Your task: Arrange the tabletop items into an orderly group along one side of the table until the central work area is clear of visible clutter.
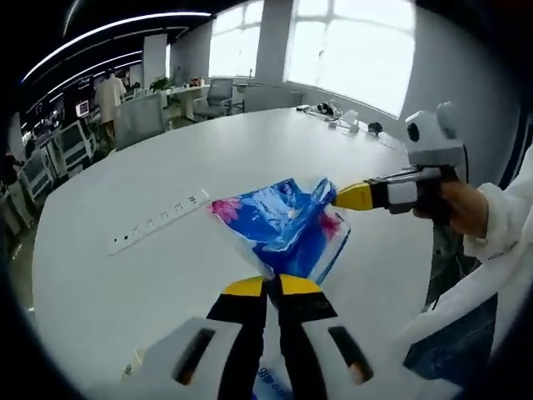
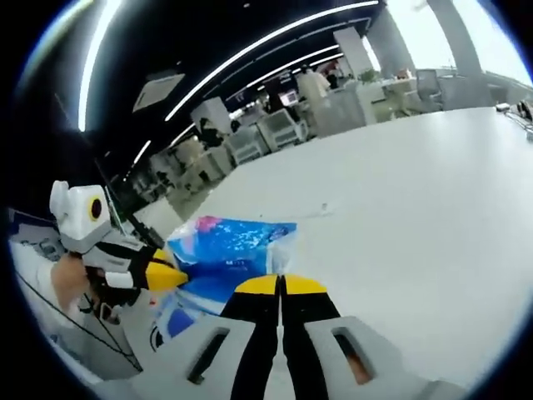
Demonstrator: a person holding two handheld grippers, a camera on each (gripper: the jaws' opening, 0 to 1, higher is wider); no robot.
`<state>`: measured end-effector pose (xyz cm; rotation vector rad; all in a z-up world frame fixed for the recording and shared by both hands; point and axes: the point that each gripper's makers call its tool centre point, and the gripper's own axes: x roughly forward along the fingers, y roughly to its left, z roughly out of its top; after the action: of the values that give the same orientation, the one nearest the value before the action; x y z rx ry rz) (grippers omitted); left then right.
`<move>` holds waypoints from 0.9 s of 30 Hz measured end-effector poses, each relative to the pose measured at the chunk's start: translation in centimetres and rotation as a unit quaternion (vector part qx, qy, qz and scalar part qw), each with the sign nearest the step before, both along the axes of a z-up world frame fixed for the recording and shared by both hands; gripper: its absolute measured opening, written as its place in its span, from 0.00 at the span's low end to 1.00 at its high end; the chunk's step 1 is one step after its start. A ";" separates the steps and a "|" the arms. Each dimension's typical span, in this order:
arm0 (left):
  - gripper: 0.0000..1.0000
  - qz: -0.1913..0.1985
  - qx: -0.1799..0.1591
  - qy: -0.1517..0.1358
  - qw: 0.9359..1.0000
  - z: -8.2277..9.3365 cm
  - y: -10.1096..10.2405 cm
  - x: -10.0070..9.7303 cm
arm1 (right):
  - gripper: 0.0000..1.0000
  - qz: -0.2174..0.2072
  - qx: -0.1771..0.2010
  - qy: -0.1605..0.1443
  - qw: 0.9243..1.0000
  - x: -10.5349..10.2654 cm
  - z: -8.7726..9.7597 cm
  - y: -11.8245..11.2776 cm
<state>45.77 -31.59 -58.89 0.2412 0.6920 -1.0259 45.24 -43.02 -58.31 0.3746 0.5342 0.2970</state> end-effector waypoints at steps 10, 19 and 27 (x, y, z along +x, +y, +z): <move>0.03 -0.043 -0.008 -0.034 0.998 5.3 -1.8 1.0 | 0.00 0.053 -0.053 -0.041 0.996 2.6 6.3 -1.2; 0.02 -0.069 0.029 -0.049 0.996 5.6 -2.7 3.0 | 0.00 0.052 -0.051 -0.042 0.996 3.4 6.7 -1.8; 0.01 -0.029 0.003 -0.012 0.999 3.7 -4.0 4.6 | 0.00 0.041 -0.060 -0.030 0.997 4.5 4.8 -3.3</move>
<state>50.39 -35.56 -55.21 0.2793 0.6704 -1.0757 49.73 -46.31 -53.48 0.2272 0.5068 0.3527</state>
